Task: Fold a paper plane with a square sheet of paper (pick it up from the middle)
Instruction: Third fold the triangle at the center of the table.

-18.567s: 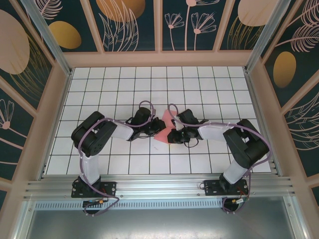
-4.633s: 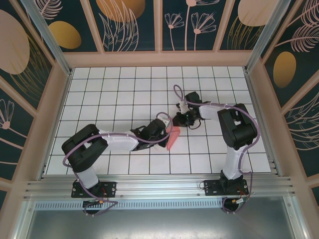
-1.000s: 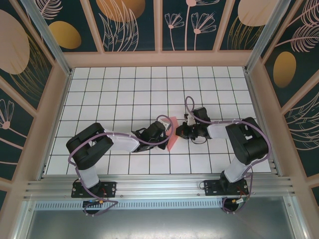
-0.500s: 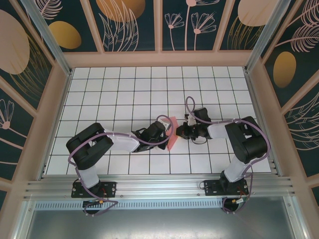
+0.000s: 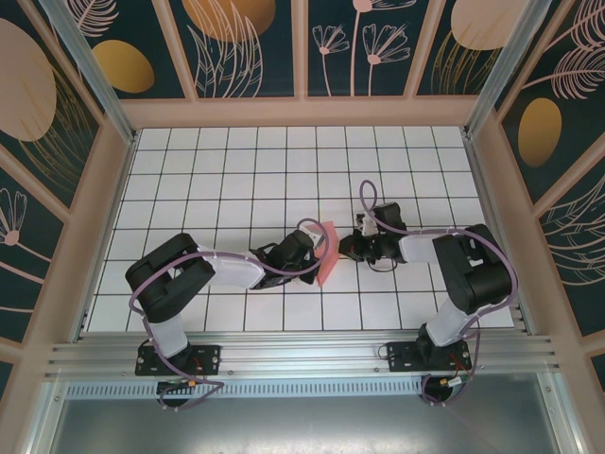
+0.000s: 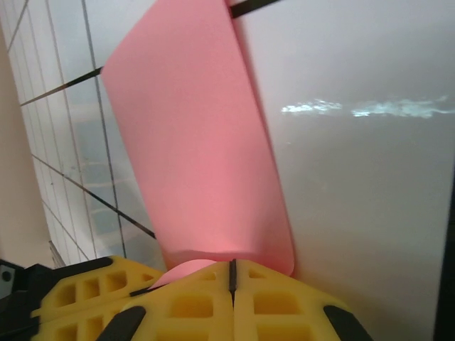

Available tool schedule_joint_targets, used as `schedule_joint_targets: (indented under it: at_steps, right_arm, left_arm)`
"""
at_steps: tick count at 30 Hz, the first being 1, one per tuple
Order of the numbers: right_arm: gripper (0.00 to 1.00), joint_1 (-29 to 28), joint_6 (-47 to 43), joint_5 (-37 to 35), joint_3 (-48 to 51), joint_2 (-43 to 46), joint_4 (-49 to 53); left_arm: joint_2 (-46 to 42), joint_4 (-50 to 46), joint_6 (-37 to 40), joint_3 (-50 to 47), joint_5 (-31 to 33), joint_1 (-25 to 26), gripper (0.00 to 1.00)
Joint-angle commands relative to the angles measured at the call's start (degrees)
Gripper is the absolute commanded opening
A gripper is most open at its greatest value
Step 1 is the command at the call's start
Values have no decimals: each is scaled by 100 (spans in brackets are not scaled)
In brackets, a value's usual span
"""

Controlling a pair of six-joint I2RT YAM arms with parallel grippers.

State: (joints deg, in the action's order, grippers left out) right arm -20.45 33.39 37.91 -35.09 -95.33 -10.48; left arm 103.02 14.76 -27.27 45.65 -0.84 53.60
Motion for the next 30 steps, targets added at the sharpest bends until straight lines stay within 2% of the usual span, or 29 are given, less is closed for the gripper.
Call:
schedule_joint_targets:
  at_steps: [1,5,8,13,18,30]
  right_arm:
    - [6,17,-143,-324,-62,-258,213]
    - [6,23,-148,-463,-110,-368,403]
    - [6,6,-174,-536,-177,-118,607]
    - [6,-37,-180,-341,-232,485,739]
    - [5,-272,89,-139,-58,627,473]
    - [5,-526,383,-387,231,-100,-170]
  left_arm:
    - [85,-581,-18,-68,93,-26,0]
    - [88,-589,-17,-65,84,-29,0]
    - [86,-598,-32,-67,110,-26,0]
    - [83,-580,-41,-69,84,-31,0]
    - [84,-598,-33,-66,101,-32,0]
    - [98,-711,20,-21,180,-31,0]
